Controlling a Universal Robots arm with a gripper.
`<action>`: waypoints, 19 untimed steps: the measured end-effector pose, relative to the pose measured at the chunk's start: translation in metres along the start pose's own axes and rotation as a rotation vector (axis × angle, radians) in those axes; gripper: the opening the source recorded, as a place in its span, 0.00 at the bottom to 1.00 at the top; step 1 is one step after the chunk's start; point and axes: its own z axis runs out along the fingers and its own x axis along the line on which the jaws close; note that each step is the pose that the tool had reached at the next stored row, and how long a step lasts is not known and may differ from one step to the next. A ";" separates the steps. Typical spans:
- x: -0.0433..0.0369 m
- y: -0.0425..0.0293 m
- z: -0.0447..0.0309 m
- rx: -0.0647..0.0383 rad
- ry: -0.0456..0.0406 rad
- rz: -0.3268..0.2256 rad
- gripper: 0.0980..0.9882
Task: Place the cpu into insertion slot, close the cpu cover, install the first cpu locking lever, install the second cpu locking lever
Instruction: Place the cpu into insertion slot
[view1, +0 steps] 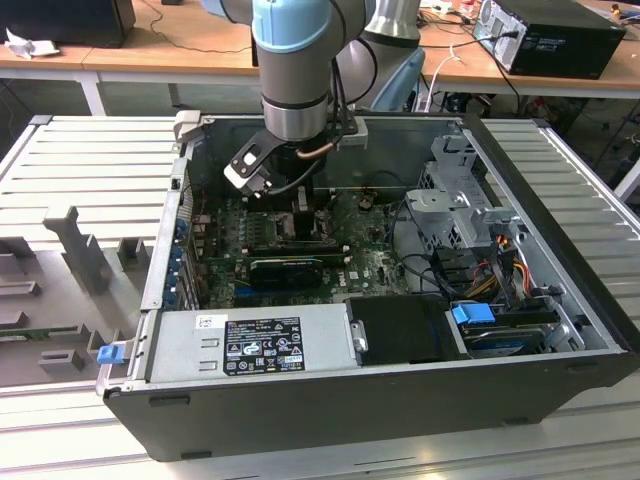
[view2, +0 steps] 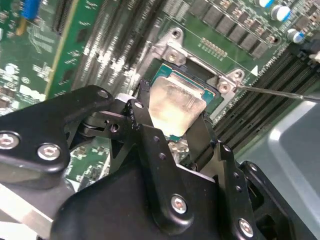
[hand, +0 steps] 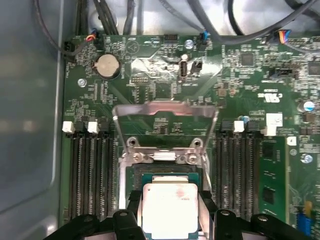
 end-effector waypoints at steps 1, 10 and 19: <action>0.0008 0.0000 0.0003 0.001 -0.0001 0.002 0.49; 0.0033 0.0039 0.0054 0.010 -0.0013 0.015 0.49; 0.0034 0.0052 0.0054 0.010 -0.0012 0.015 0.57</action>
